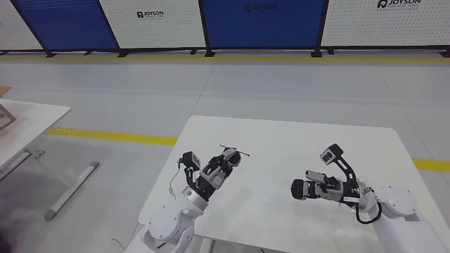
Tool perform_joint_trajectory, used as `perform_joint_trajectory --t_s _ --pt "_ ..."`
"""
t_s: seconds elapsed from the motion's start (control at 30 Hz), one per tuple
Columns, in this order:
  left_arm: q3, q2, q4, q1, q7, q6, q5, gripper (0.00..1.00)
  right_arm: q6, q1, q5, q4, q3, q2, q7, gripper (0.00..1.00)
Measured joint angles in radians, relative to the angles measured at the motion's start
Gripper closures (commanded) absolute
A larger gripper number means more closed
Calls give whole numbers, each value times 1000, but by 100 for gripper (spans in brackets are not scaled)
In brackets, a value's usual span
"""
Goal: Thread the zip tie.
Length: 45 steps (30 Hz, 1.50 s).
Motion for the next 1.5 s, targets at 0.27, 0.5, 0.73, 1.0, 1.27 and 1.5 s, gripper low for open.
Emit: perform_joint_trajectory --t_s 0.27,0.5,0.73,1.0,1.27,1.5 --pt "37 1 102 -7 12 39 99 100 0 0 0 0 0 0 0 0" --pt "64 -1 142 -23 35 57 157 100 0 0 0 0 0 0 0 0" --pt "63 -1 142 -23 34 57 156 100 0 0 0 0 0 0 0 0" --pt "91 2 194 -42 26 89 263 100 0 0 0 0 0 0 0 0" --pt "92 3 194 -38 13 55 260 100 0 0 0 0 0 0 0 0" --pt "82 0 166 -45 35 13 214 100 0 0 0 0 0 0 0 0"
